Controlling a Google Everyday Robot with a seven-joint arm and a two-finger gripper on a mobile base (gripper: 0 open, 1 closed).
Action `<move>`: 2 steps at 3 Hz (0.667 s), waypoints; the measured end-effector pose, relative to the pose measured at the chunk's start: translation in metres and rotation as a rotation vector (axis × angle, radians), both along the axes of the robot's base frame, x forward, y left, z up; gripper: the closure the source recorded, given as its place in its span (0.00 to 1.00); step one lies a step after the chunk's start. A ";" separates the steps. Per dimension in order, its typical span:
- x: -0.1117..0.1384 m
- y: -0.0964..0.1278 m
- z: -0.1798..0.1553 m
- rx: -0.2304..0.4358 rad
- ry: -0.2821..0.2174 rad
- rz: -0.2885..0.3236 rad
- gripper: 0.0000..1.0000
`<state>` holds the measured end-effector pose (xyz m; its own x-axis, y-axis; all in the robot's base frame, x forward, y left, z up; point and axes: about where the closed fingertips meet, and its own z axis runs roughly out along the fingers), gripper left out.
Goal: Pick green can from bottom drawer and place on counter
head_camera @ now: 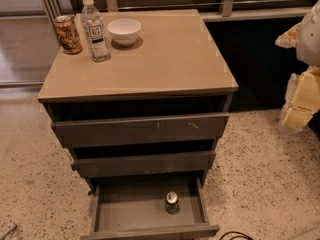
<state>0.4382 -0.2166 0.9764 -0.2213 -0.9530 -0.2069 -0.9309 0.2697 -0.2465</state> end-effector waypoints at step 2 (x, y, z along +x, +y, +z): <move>0.000 0.000 0.000 0.000 0.000 0.000 0.19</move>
Offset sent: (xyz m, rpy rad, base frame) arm 0.0000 0.0000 0.0000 0.0000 0.0000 0.0000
